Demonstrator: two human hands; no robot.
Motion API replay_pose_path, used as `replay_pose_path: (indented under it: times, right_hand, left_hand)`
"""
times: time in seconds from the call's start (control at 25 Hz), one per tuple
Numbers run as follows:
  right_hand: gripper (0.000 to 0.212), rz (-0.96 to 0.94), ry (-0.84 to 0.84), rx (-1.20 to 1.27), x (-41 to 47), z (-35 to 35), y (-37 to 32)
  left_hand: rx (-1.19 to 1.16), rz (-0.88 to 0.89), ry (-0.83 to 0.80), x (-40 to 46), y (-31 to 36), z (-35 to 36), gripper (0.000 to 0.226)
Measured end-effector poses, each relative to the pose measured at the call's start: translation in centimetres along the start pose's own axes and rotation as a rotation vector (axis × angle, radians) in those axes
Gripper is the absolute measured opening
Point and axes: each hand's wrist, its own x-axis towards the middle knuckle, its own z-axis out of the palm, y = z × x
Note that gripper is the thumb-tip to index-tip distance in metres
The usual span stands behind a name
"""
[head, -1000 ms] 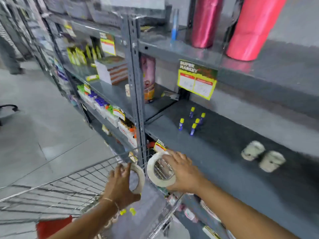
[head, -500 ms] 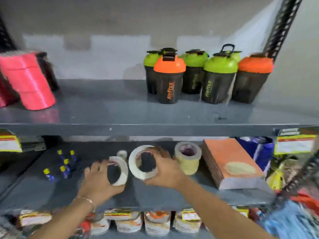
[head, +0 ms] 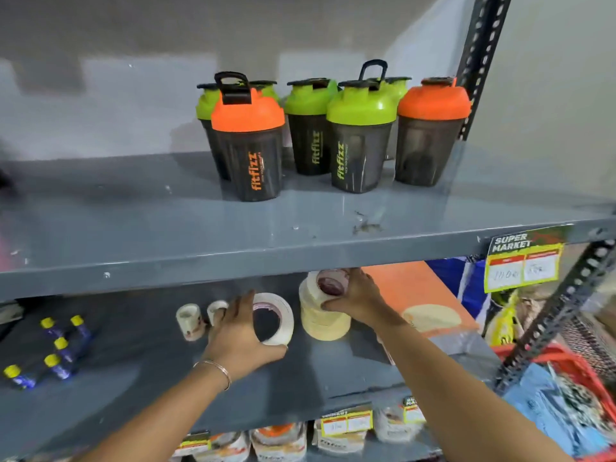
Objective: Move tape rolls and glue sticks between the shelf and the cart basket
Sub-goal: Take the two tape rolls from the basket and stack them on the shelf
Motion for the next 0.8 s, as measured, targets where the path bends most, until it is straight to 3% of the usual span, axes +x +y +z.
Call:
replay_pose_path:
  times: [0.56,0.8]
  right_hand:
    - [0.109,-0.039,-0.066,-0.091,1.2,1.3,0.8]
    - [0.114,-0.065,-0.073,0.028,0.5,1.3,1.7]
  left_hand:
    - [-0.017,-0.083,-0.070,1.7,0.8,-0.8,0.120]
    - [-0.204,0.039,-0.053,4.3,4.9,-0.9,0.070]
